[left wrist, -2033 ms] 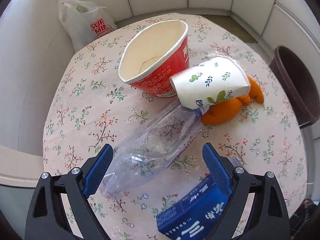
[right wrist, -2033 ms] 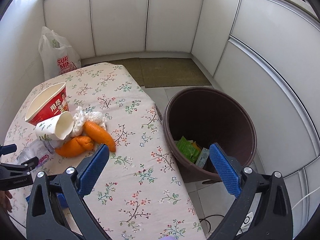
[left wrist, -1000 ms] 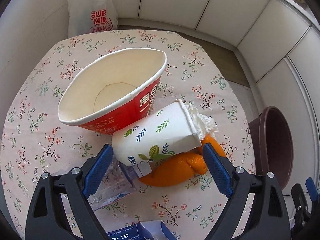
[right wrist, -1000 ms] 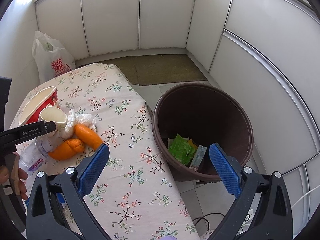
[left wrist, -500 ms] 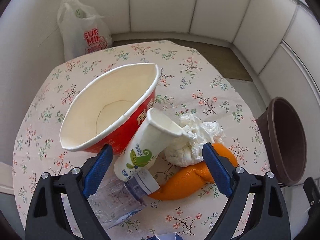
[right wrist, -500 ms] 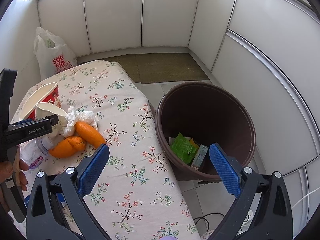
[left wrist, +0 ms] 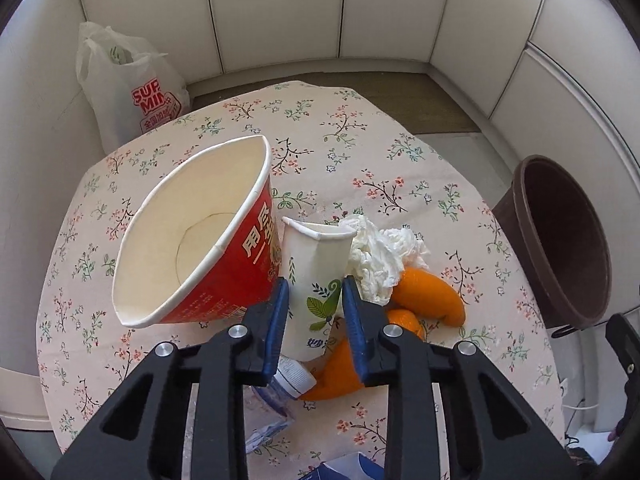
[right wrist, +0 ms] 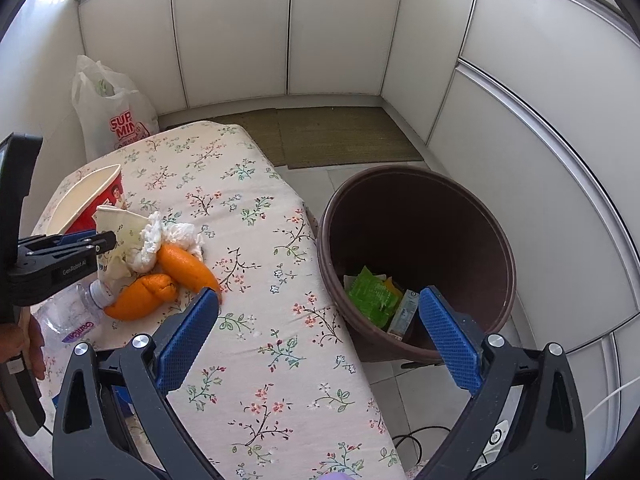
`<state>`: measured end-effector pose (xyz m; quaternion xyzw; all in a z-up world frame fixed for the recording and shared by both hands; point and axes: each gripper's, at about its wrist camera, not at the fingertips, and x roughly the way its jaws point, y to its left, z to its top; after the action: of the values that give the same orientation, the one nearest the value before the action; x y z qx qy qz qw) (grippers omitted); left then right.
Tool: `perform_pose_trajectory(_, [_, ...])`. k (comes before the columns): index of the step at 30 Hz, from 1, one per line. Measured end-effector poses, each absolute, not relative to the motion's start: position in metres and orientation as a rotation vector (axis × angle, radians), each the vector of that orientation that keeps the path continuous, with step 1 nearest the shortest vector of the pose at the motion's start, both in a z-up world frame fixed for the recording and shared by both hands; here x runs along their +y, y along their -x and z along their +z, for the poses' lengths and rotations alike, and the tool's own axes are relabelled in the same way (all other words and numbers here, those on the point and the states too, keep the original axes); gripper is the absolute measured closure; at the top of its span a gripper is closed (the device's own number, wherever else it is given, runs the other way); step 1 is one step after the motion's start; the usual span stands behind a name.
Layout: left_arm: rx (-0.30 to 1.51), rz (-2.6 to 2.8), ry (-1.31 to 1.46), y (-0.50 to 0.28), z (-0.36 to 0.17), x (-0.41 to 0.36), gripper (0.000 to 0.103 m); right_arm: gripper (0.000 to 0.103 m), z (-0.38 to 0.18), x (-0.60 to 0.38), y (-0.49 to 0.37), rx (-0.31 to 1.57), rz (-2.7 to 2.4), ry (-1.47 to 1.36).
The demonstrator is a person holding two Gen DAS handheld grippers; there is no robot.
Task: Collect trash
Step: 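Close the left tool on the white paper cup with leaf print, then grasp the orange peel with the right tool while the left tool holds the paper cup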
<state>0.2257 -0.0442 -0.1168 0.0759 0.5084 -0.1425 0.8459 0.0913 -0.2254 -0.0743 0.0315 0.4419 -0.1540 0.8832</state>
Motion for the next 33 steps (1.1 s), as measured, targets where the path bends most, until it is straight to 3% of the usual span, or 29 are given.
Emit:
perform_pose_trajectory(5, [1.087,-0.29,-0.175,-0.224,-0.12,-0.048,0.071,0.007,-0.074,-0.223,-0.091,0.926,-0.307,-0.065])
perform_pose_trajectory(9, [1.098,-0.249,-0.255,-0.23,-0.128,-0.059,0.052,0.007,-0.074,-0.226,-0.09,0.921,-0.315,-0.056])
perform_pose_trajectory(11, [1.096,-0.222,-0.273,-0.233,-0.131,-0.062,0.052,0.007,-0.074,-0.229,-0.091,0.924,-0.32,-0.069])
perform_pose_trajectory(13, [1.082,-0.201,-0.263,-0.237,-0.13,-0.064,0.054,0.007,-0.074,-0.231,-0.092,0.928,-0.321,-0.081])
perform_pose_trajectory(14, [1.073,-0.185,-0.262,-0.238,-0.13,-0.064,0.071,0.007,-0.074,-0.231,-0.092,0.928,-0.321,-0.083])
perform_pose_trajectory(18, [1.067,-0.176,-0.235,-0.234,-0.125,-0.057,0.08,0.007,-0.073,-0.226,-0.093,0.926,-0.311,-0.083])
perform_pose_trajectory(31, [0.789,-0.197,0.088,-0.12,-0.011,0.018,0.081,0.007,-0.085,-0.206,-0.106,0.989,-0.18,-0.195])
perform_pose_trajectory(33, [0.739,-0.197,0.154,-0.099,0.007,0.035,0.081,0.013,-0.098,-0.205,-0.113,1.042,-0.139,-0.263])
